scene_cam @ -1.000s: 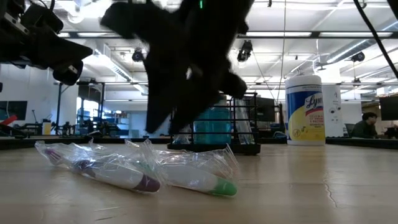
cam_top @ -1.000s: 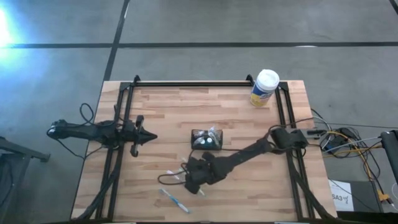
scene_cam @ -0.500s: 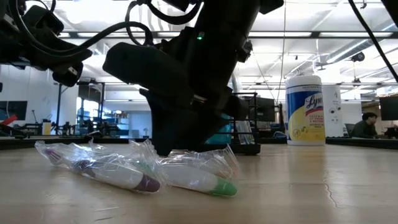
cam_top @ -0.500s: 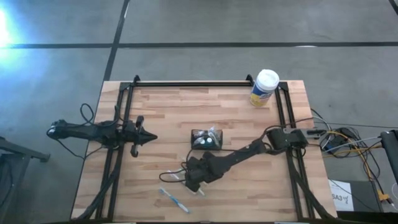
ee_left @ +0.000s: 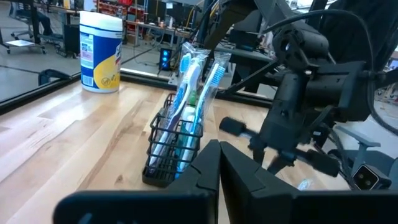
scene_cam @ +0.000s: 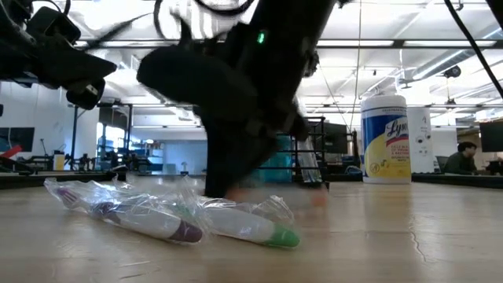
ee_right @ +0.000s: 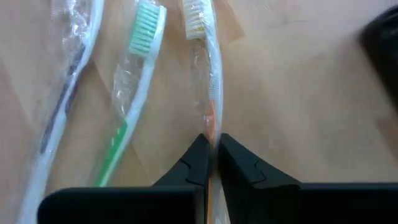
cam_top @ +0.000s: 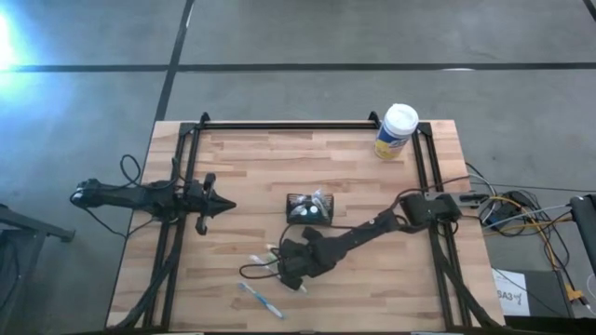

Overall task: Pick & Place toothbrushing station
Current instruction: Put the orange toothbrush into the black wire organizer

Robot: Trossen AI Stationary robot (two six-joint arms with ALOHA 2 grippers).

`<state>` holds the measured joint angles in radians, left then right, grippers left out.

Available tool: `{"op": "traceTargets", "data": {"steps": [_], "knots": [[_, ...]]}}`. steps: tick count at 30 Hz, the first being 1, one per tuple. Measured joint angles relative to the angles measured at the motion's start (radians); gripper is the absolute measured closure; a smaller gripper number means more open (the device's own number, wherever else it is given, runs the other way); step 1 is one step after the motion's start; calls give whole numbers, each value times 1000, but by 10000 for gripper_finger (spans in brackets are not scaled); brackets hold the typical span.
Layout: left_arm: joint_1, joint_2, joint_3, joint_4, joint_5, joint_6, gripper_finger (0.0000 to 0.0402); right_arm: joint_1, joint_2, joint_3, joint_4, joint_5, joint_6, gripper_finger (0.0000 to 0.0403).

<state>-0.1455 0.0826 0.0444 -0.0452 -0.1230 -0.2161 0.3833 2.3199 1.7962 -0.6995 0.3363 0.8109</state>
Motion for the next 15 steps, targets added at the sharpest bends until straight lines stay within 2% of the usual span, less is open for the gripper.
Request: {"op": "traceTargets", "data": {"steps": [4, 9, 12, 15], "knots": [[0, 0, 0, 2, -1, 0, 392, 33, -63, 10, -40, 96, -13, 387], [0, -3, 0, 38, 7, -3, 387, 105, -197, -24, -92, 320, -48, 388], [0, -1, 0, 73, 39, -11, 380, 150, -307, -93, -109, 416, -57, 389], [0, 6, 0, 100, 74, -42, 376, 193, -434, -222, -18, 460, -99, 389]]}}
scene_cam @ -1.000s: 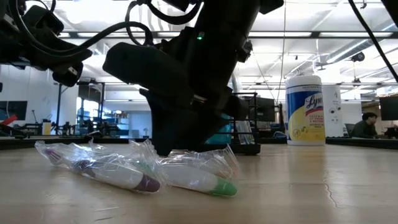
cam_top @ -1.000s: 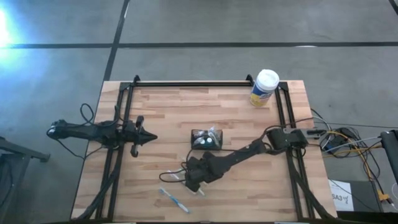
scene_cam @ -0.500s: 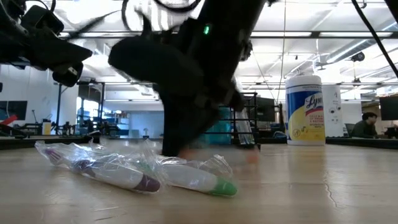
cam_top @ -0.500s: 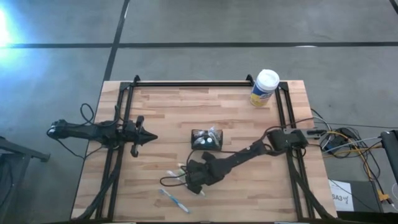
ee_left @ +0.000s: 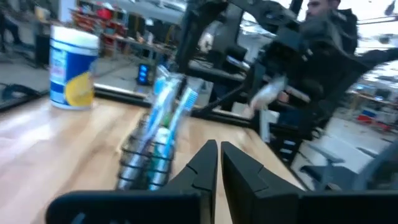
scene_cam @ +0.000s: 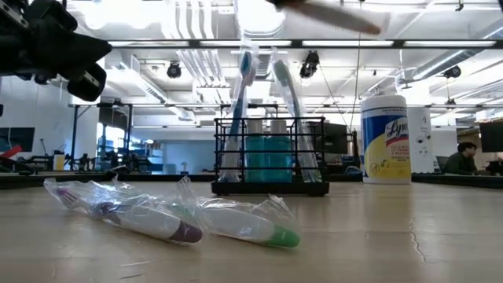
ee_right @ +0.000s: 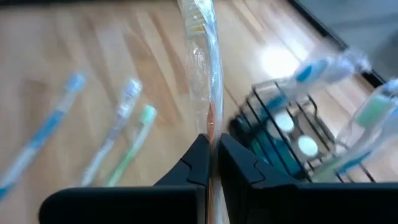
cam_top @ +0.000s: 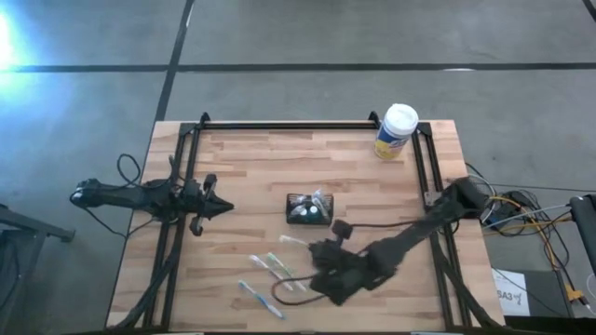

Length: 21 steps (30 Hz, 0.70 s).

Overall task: Pick & Place toothbrushing station
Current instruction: Put the orange toothbrush into the black wire organizer

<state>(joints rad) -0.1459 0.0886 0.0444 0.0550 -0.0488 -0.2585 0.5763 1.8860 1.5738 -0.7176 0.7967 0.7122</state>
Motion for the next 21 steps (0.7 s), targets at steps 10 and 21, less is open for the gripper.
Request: {"op": "traceTargets", "data": {"steps": [10, 21], "knots": [[-43, 118, -34, 216, 79, -7, 379, 43, -304, -568, 871, -74, -421, 389], [-96, 367, 104, 364, 27, 90, 383, 2, -363, -809, 1348, -245, -681, 390]]}}
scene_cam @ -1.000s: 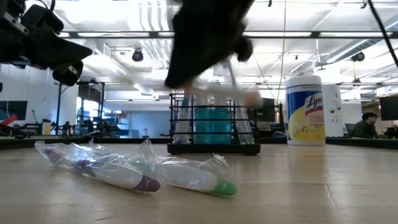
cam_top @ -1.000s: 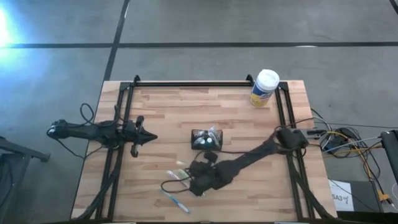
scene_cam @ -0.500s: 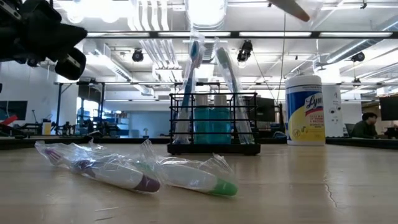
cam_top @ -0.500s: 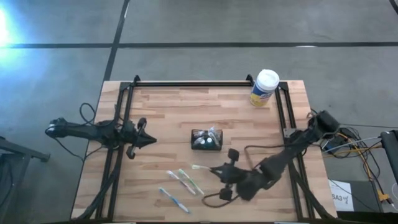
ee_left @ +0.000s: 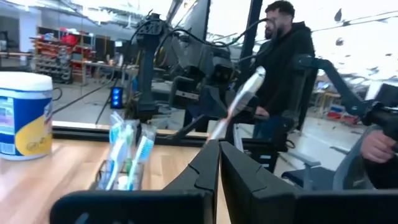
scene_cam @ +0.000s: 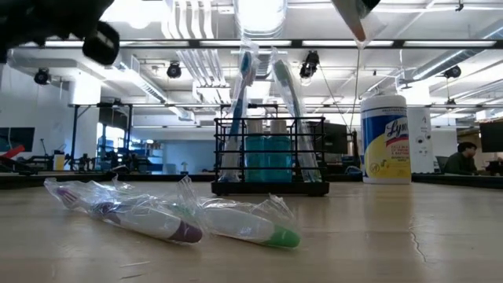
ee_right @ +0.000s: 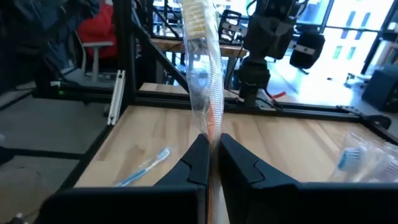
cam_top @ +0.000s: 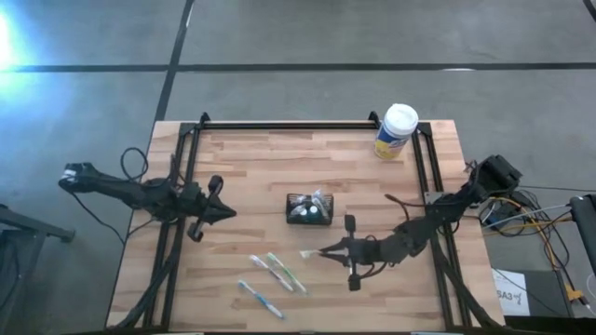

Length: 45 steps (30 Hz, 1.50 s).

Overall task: Pick & Place toothbrushing station
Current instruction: Put the orange toothbrush into the black wire organizer

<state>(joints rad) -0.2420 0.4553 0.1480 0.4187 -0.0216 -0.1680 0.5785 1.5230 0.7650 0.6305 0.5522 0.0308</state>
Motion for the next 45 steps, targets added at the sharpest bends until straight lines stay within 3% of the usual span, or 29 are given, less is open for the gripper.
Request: {"op": "traceTargets", "data": {"steps": [12, 17, 22, 28, 38, 45], "knots": [[-2, 430, 323, -5, -59, 101, 365, -38, -6, -20, 19, 6, -59, 390], [-2, 601, 452, 11, -55, 108, 305, -51, 0, -19, 46, 99, -61, 390], [-2, 746, 558, 13, -33, 129, 226, -50, 15, -19, 55, 101, -62, 390], [-4, 844, 659, 27, 86, 174, 162, -51, 14, -20, 69, 94, -86, 390], [-3, 977, 759, 89, 93, 221, 163, -52, 10, -34, 125, 95, -121, 390], [-3, 1031, 770, 186, 92, 227, 197, -52, 10, -55, 201, 103, -145, 390]]}}
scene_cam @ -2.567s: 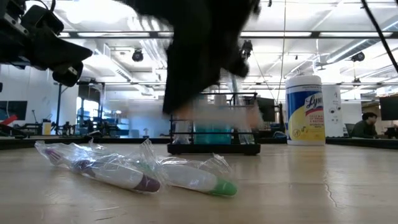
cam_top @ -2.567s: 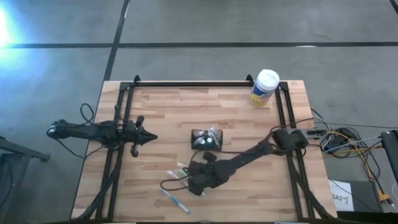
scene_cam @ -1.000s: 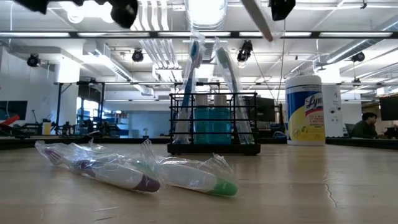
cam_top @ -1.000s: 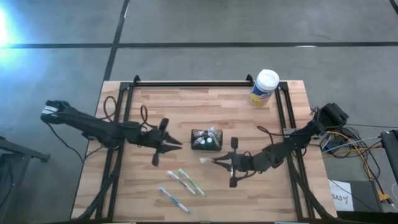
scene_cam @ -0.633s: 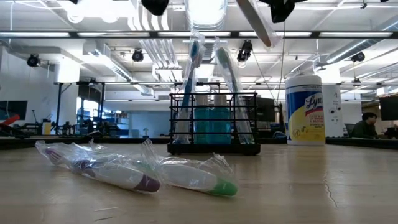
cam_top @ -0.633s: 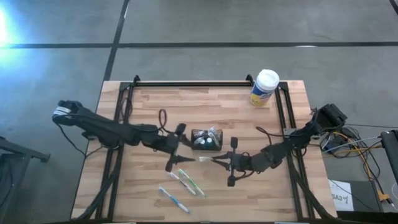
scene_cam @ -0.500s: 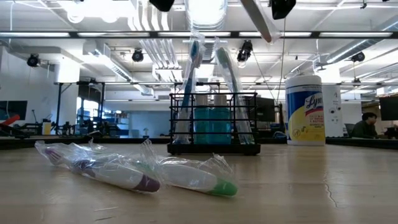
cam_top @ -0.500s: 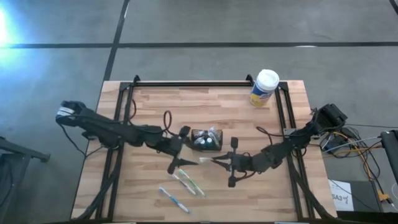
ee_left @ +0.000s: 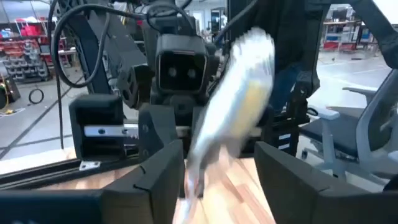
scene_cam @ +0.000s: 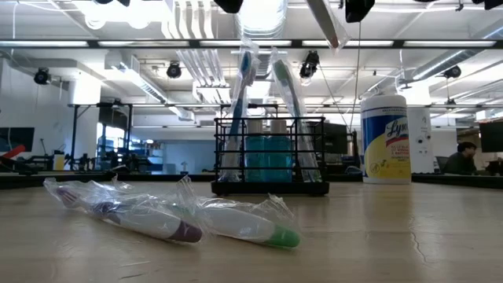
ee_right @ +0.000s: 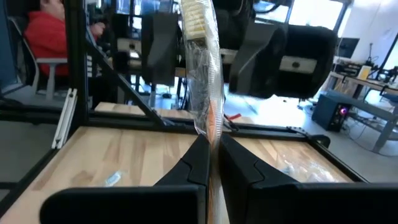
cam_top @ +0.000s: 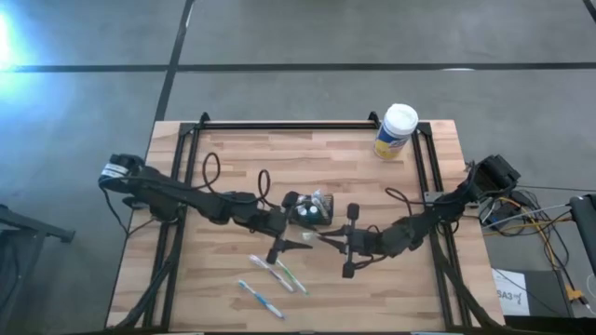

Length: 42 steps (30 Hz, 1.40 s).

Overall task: Pick & Place toothbrushing station
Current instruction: Put the orange toothbrush into the black wire organizer

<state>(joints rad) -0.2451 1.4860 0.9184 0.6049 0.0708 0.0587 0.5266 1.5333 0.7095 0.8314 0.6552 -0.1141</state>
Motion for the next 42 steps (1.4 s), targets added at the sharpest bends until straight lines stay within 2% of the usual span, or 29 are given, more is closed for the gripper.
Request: {"op": "traceTargets", "data": {"steps": [6, 16, 24, 33, 37, 42], "knots": [[0, 36, -5, 99, -20, 0, 259, 0, 0, -32, 78, 0, -17, 390], [1, 47, 13, 116, -56, 52, 382, -3, 0, -38, 99, -3, -22, 390], [1, 48, 13, 109, -71, 65, 385, -3, 0, -38, 68, -2, -24, 379], [0, 37, 13, 113, -72, 93, 385, 7, -10, -39, 38, 57, -21, 261], [0, 28, 13, 90, -116, 115, 385, 41, -30, -49, 36, 179, -47, 226], [0, 18, 12, 34, -187, 121, 385, 140, -95, -84, 37, 442, -163, 215]]}}
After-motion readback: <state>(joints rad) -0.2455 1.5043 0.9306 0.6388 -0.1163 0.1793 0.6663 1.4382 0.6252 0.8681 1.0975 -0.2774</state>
